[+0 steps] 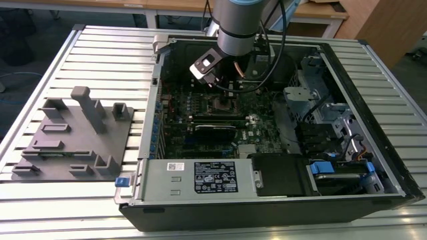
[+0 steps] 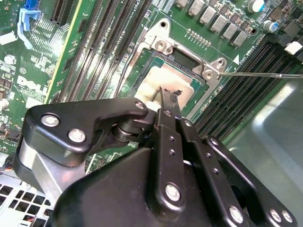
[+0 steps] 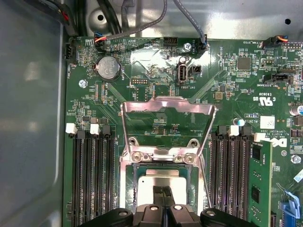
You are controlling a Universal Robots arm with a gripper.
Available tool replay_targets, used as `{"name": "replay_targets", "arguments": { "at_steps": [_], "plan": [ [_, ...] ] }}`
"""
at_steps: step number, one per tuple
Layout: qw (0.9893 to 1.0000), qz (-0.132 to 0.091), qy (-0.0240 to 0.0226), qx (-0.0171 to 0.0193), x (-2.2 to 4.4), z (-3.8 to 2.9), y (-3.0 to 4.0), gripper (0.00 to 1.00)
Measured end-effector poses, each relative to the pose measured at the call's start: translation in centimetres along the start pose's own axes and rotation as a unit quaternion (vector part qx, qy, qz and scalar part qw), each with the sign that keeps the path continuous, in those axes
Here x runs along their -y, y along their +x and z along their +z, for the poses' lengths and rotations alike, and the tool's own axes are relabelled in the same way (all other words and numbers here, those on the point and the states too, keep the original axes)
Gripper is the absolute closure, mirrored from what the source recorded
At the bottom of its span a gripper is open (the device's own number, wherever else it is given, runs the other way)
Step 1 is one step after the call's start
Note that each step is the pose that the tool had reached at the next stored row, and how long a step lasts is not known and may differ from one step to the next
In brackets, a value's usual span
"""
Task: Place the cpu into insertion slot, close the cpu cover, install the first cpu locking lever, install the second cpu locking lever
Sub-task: 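Place the cpu into insertion slot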
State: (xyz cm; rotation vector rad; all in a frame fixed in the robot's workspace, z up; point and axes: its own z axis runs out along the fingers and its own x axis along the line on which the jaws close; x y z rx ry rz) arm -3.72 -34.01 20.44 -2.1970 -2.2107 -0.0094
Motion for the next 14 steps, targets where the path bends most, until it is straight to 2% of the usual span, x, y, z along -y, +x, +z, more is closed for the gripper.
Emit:
{"name": "replay_targets", "arguments": {
  "at_steps": [4, 12, 14],
  "plan": [
    [1.0000, 0.000, -0.0002, 0.0001, 0.36, 0.02, 0.00, 0.90],
    [1.0000, 0.000, -0.0002, 0.0002, 0.43, 0.28, -0.01, 0.90],
    [1.0000, 0.000, -0.0011, 0.0000, 0.62, 0.38, -0.01, 0.90]
  ]
}}
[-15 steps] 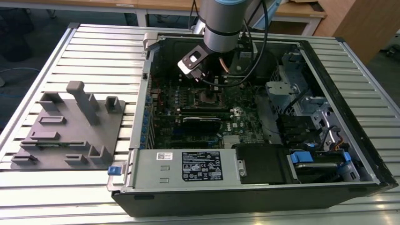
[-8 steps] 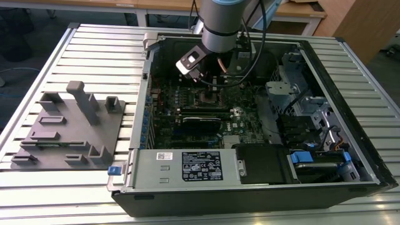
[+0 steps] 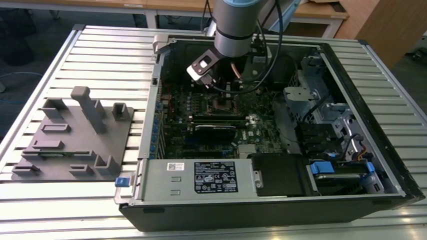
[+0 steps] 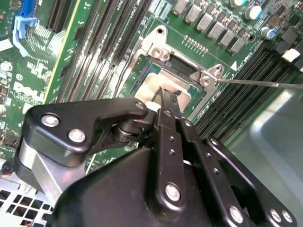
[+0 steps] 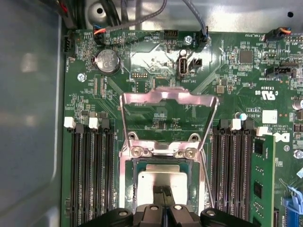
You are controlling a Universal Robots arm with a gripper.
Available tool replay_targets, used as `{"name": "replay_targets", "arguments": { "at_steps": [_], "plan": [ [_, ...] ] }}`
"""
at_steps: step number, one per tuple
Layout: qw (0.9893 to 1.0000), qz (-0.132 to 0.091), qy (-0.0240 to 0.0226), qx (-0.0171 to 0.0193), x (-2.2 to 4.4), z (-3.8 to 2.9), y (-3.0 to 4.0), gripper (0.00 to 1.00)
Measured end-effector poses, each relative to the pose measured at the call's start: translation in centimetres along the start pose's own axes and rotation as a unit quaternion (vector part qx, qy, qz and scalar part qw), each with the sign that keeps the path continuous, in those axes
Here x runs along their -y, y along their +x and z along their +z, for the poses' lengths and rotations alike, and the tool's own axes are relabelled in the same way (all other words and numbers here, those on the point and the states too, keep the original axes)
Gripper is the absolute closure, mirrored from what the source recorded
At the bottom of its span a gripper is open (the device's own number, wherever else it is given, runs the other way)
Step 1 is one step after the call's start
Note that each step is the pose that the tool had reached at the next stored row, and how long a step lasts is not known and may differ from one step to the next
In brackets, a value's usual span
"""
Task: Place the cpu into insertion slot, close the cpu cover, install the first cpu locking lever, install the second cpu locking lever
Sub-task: 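Place the cpu into insertion slot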
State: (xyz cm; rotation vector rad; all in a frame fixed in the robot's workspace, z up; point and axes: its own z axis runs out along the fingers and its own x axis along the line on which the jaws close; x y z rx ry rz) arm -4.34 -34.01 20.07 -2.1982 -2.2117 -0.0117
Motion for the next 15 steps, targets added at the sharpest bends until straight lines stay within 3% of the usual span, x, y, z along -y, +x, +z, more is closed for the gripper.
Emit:
{"name": "replay_targets", "arguments": {
  "at_steps": [9, 13, 15],
  "plan": [
    [1.0000, 0.000, 0.0003, 0.0015, 0.10, 0.41, -0.07, 0.90],
    [1.0000, 0.000, -0.0012, -0.0011, 0.05, 0.10, 0.03, 0.90],
    [1.0000, 0.000, -0.0005, 0.0000, 0.07, -0.37, 0.01, 0.90]
  ]
}}
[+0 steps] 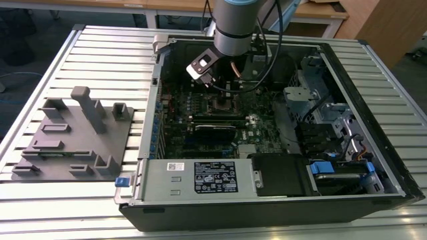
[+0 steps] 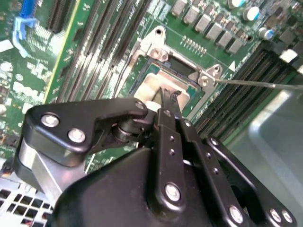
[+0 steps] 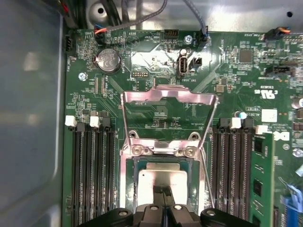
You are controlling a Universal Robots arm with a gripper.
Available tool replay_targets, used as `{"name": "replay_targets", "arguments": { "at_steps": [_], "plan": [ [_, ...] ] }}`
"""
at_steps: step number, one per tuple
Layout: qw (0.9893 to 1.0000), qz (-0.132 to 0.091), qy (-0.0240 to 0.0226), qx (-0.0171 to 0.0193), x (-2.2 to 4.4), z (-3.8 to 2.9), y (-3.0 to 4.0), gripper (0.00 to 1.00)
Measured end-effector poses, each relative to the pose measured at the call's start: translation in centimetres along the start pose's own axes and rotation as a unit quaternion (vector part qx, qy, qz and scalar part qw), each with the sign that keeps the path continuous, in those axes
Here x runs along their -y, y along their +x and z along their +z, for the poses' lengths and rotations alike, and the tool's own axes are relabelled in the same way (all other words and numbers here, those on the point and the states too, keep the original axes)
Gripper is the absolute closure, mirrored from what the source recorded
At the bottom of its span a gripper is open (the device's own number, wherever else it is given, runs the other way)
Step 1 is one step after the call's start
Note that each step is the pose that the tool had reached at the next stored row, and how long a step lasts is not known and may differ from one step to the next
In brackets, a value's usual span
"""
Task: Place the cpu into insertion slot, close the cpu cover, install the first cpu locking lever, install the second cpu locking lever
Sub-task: 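Place the cpu into insertion slot, then close the cpu cover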
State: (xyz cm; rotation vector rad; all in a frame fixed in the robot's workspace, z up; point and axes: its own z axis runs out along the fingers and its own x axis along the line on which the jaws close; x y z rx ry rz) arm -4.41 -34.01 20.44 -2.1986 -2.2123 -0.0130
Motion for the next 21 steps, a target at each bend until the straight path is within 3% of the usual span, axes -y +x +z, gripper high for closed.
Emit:
{"name": "replay_targets", "arguments": {
  "at_steps": [6, 21],
  "plan": [
    [1.0000, 0.000, 0.0000, 0.0001, 0.01, -0.90, 0.02, 0.90],
    [1.0000, 0.000, -0.0009, -0.0015, 0.01, -0.93, 0.01, 0.90]
  ]
}}
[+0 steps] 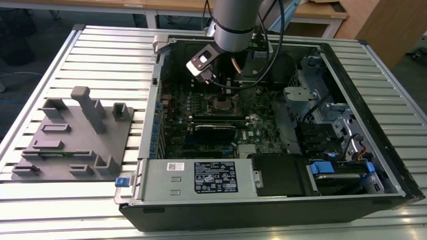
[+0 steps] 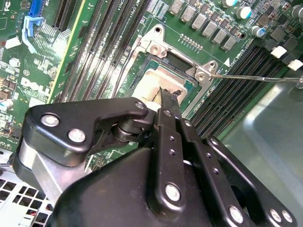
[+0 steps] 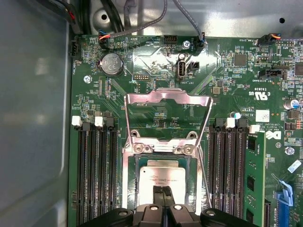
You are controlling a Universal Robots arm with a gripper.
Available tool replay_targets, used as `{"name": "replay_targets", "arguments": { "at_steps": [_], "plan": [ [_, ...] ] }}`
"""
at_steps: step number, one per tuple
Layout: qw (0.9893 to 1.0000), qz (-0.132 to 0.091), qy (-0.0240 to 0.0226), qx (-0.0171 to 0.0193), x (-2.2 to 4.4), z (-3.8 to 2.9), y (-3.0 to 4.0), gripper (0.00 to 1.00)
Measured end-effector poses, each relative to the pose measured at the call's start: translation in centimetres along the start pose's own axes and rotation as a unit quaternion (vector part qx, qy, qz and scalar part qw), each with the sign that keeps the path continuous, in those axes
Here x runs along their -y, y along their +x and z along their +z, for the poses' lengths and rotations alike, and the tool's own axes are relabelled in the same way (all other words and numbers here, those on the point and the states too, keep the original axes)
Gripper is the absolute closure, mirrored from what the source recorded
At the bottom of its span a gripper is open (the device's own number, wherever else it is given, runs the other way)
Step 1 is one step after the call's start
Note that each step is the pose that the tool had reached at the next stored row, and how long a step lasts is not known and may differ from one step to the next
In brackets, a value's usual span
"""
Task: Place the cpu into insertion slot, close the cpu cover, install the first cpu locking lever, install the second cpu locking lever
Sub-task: 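Close the cpu cover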
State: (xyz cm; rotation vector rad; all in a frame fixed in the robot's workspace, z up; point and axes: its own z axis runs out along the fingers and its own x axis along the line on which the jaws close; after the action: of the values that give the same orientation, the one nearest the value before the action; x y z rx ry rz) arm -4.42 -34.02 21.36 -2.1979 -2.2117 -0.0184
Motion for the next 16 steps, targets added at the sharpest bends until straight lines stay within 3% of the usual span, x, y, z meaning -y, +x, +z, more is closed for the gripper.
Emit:
{"name": "replay_targets", "arguments": {
  "at_steps": [4, 13, 16],
  "plan": [
    [1.0000, 0.000, 0.0000, 0.0000, 0.00, -0.51, 0.01, 0.90],
    [1.0000, 0.000, 0.0000, 0.0000, 0.02, -2.51, 0.06, 0.90],
    [1.0000, 0.000, 0.0000, -0.0001, 0.02, -2.69, 0.07, 0.90]
  ]
}}
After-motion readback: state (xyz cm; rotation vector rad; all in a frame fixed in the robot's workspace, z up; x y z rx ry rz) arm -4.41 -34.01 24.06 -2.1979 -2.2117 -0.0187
